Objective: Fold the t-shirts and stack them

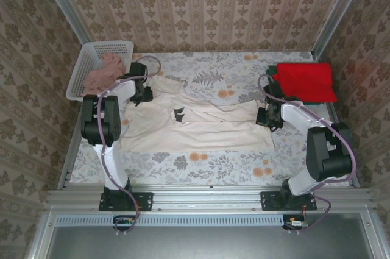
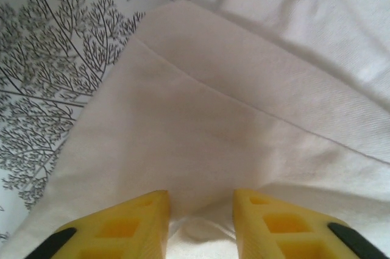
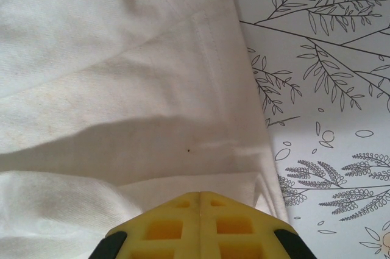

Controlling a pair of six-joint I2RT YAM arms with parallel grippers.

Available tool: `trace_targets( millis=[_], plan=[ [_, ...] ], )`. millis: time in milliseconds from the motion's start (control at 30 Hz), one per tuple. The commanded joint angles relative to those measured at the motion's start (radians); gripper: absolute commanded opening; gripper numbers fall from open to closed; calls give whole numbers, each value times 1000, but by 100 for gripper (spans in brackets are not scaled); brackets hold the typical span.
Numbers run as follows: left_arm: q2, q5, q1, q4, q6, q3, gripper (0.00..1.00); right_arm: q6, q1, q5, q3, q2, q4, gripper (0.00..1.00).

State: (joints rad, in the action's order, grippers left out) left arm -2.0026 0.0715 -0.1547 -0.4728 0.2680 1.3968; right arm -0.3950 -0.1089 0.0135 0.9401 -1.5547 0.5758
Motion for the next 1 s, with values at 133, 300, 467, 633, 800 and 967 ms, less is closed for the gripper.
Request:
trace_targets(
  millis=[133,300,467,633,800,967],
  plan=[
    [10,-38,26,-31,22,-13,38,13,6,3,-8,9,21,1],
    [23,-61,23,-24,19,-22,24,11,6,-1,-9,-5,12,1],
    [64,-77,14,-10,15,-51,20,11,6,-1,-9,-15,6,1],
    [109,-64,12,-22,21,-61,11,10,6,-1,-11,-14,4,1],
    [186,-35,11,-57,36,-69,0,7,6,1,-12,7,13,1],
    [361,-12,18,-115,75,-143,0,6,6,18,-14,90,59,0]
  ],
)
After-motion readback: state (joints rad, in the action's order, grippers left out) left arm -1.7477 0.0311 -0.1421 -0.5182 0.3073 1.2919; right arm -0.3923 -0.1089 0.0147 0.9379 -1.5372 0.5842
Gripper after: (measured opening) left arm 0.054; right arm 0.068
